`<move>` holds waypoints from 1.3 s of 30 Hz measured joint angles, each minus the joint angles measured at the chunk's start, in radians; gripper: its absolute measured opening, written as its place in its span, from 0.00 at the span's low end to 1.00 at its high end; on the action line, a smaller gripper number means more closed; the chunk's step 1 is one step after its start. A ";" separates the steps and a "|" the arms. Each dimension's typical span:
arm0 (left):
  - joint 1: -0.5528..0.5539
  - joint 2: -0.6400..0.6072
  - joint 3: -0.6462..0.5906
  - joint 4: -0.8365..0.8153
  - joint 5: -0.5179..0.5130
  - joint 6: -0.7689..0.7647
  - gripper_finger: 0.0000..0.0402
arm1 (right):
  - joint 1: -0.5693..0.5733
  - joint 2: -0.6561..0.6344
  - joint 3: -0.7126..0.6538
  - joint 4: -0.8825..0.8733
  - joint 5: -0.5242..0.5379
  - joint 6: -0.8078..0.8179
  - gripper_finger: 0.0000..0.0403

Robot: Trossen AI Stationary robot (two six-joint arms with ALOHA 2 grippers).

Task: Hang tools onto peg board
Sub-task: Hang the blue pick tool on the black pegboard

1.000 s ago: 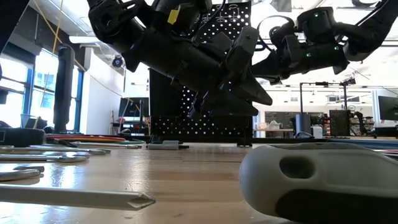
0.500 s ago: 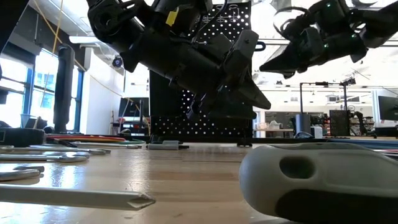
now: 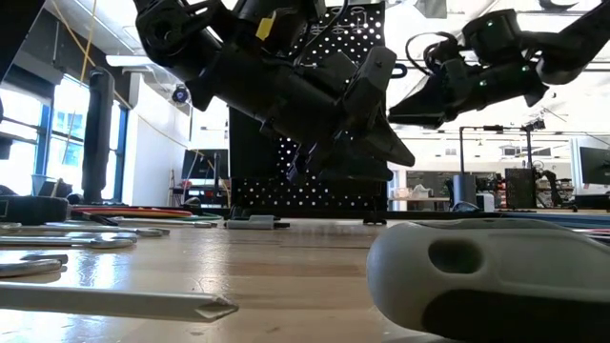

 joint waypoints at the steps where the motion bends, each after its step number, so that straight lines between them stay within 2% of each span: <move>1: 0.000 0.000 0.000 0.000 0.000 0.000 0.41 | 0.000 0.013 0.000 0.017 0.006 -0.003 0.53; 5: 0.000 0.000 0.000 0.000 0.000 -0.005 0.41 | 0.000 0.058 0.000 0.081 0.032 -0.016 0.50; 9: 0.000 0.000 0.000 0.000 0.000 -0.007 0.41 | 0.000 0.096 0.000 0.133 -0.013 -0.010 0.44; 20: 0.000 0.000 0.000 0.001 0.000 -0.010 0.41 | -0.006 0.162 0.000 0.219 -0.012 -0.010 0.35; 29: 0.002 0.000 0.000 0.002 0.000 -0.016 0.41 | -0.006 0.221 0.048 0.222 -0.016 0.008 0.29; 33: 0.002 0.000 0.000 0.001 0.000 -0.019 0.41 | -0.006 0.238 0.072 0.214 -0.016 0.008 0.21; 39: 0.002 0.000 0.000 0.001 0.002 -0.027 0.41 | -0.029 0.231 0.074 0.185 -0.018 0.003 0.04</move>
